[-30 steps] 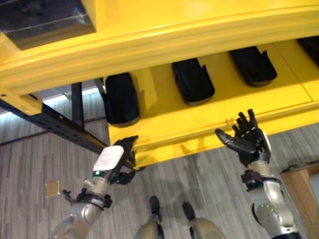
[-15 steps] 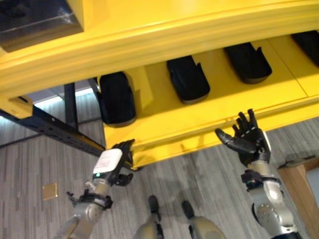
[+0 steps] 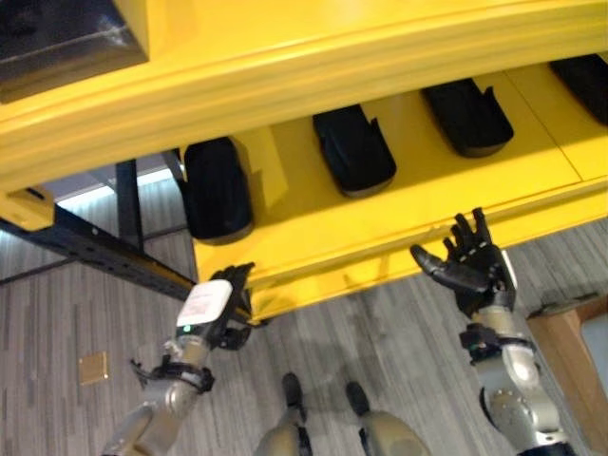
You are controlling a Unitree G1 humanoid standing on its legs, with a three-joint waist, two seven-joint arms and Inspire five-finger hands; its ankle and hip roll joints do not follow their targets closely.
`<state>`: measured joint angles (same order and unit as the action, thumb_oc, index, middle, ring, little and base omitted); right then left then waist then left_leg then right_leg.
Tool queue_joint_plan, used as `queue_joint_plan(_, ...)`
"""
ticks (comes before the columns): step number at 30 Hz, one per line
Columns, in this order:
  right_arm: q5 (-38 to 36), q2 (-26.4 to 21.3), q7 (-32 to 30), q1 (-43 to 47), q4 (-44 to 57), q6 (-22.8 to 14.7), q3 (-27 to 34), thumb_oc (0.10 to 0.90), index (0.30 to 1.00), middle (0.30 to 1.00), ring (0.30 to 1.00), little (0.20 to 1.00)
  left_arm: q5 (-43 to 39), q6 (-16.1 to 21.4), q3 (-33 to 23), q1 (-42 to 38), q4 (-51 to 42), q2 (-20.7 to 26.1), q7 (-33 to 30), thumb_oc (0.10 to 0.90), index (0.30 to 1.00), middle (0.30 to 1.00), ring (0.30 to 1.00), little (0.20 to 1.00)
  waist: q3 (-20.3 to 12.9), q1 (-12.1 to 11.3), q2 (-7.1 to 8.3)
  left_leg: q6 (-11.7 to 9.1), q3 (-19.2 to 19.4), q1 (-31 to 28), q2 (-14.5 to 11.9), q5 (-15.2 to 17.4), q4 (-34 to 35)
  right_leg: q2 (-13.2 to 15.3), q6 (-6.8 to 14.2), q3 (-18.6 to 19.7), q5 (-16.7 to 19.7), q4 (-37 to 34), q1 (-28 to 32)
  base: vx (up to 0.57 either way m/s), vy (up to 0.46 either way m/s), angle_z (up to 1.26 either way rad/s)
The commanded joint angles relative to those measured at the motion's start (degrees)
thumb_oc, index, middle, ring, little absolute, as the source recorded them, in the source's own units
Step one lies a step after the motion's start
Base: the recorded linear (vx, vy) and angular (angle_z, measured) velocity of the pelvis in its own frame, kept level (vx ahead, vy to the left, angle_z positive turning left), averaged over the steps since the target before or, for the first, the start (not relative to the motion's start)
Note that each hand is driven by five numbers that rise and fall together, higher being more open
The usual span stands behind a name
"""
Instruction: Move parts from the plastic box to the shelf.
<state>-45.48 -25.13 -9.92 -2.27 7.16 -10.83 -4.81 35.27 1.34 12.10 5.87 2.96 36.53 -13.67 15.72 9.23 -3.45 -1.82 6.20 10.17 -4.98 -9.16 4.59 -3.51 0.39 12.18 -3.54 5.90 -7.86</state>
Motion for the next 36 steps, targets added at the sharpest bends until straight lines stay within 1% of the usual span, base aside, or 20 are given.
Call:
queue_joint_plan(1,1.0,-1.2,0.8,2.2,8.1,-5.6,3.2,0.9,1.0,1.0,1.0,1.0,2.3,0.5,-1.6,-5.1,1.0,-2.4,-5.0,0.9,1.0,1.0,1.0,1.0,-3.7,0.6,0.05,-3.1,-0.4,-2.7,-4.0,1.5,0.1,-1.3,-1.4,-3.4,-5.4,8.0,-7.6,0.01,-0.001,-0.03)
queue_joint_plan(13,0.8,-0.9,0.5,2.2,8.2,-5.3,2.8,0.9,1.0,1.0,1.0,1.0,2.3,-0.7,-1.0,-7.8,2.4,-3.5,-5.4,0.9,1.0,1.0,1.0,1.0,-3.4,1.1,0.2,-3.2,-0.1,-2.6,-4.0,1.6,0.0,-1.5,-1.5,-3.0,-5.5,8.8,-8.4,0.01,-0.002,-0.04)
queue_joint_plan(26,0.6,-0.6,0.4,1.4,8.3,-5.0,2.6,0.9,1.0,1.0,1.0,1.0,2.8,-3.1,0.3,-11.6,8.1,-5.4,-5.3,0.9,1.0,1.0,1.0,1.0,-3.4,1.7,0.45,-3.3,0.3,-2.5,-4.1,1.7,0.0,-1.6,-1.5,-2.6,-5.4,9.0,-8.9,0.0,0.0,0.0)
queue_joint_plan(36,0.4,-0.5,0.6,0.9,8.4,-4.8,2.4,0.9,1.0,1.0,1.0,1.0,2.9,-3.8,0.2,-13.3,9.3,-5.6,-5.4,0.9,1.0,1.0,1.0,1.0,-3.4,2.0,0.59,-3.3,0.5,-2.5,-4.3,1.8,0.0,-1.5,-1.4,-2.5,-5.3,8.9,-9.1,0.0,0.0,0.0)
